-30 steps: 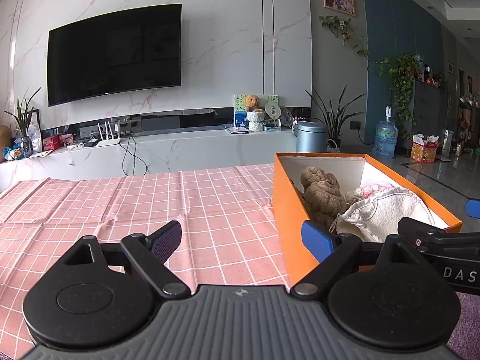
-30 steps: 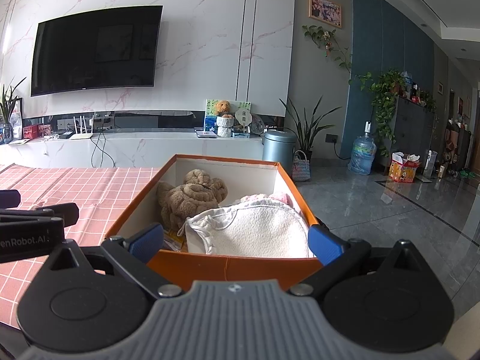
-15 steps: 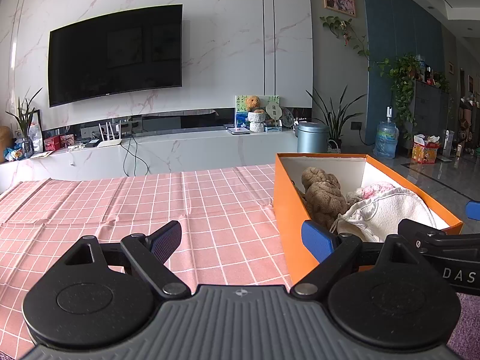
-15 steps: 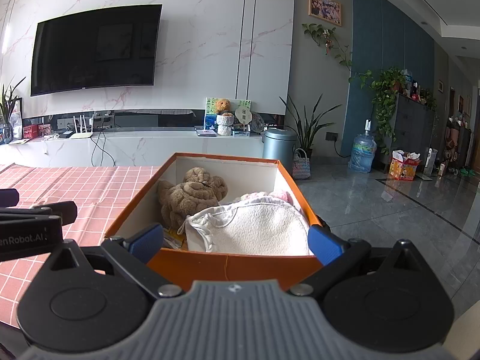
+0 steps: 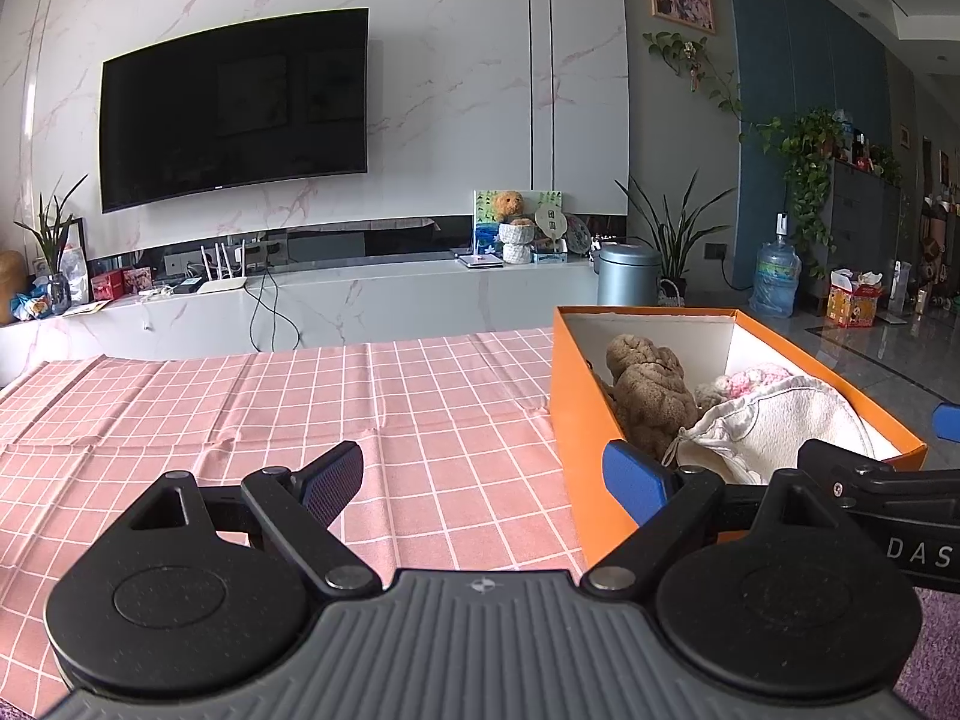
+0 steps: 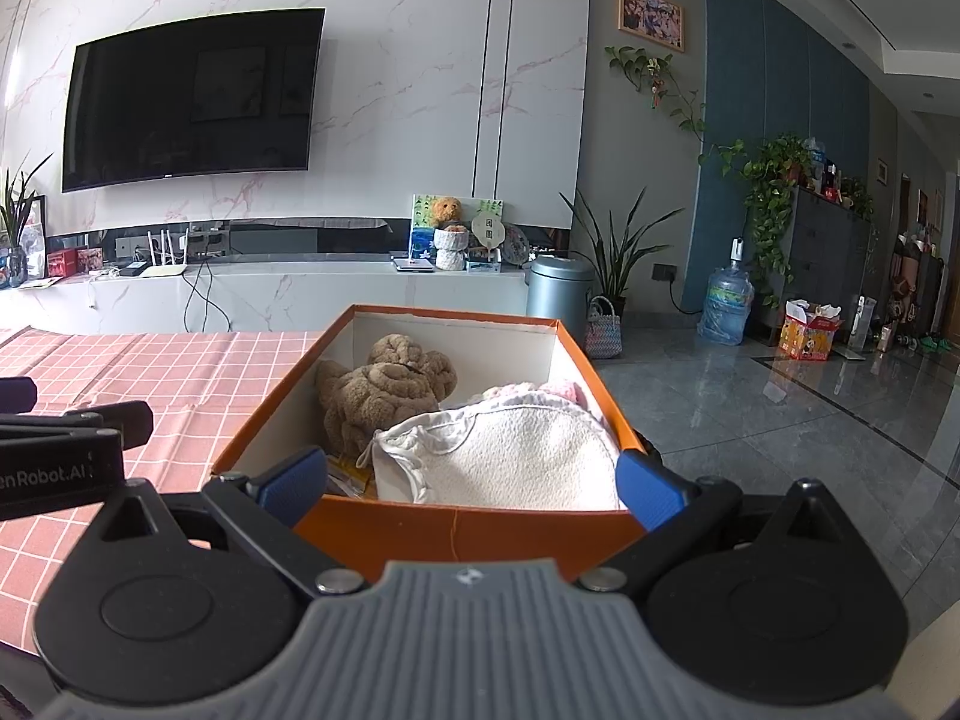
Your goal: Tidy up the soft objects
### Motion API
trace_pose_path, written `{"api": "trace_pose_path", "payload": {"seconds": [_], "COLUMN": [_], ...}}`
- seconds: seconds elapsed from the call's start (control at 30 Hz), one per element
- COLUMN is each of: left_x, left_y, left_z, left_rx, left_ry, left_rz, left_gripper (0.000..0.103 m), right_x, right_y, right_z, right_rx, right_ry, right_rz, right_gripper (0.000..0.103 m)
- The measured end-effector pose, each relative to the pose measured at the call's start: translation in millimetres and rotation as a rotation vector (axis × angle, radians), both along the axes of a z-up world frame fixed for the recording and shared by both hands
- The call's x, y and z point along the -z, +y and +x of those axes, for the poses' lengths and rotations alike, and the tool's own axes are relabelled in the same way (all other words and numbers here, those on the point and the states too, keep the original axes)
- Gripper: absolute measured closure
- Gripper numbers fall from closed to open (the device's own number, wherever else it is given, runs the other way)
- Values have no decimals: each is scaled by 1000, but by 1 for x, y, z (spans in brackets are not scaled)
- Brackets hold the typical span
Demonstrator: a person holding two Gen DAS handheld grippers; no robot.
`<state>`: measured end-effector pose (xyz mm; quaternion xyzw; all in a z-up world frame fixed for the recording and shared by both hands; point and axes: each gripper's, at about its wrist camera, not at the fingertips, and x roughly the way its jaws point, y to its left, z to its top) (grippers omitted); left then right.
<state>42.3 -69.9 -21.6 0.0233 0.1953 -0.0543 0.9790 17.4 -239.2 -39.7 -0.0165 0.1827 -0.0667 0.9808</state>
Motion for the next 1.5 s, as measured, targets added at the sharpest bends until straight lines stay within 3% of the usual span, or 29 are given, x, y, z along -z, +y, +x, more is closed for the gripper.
{"api": "trace_pose_path", "payload": {"seconds": [1.5], "left_x": [0], "left_y": [-2], "left_z": [-4], "left_rx": [-1], "left_ry": [-1], "left_rz": [13], "left_gripper": [0], "right_x": [1], "right_y": [-1], "right_z": [1], "right_rx": [0], "right_ry": [9], "right_rz": [9], "right_gripper": [3]}}
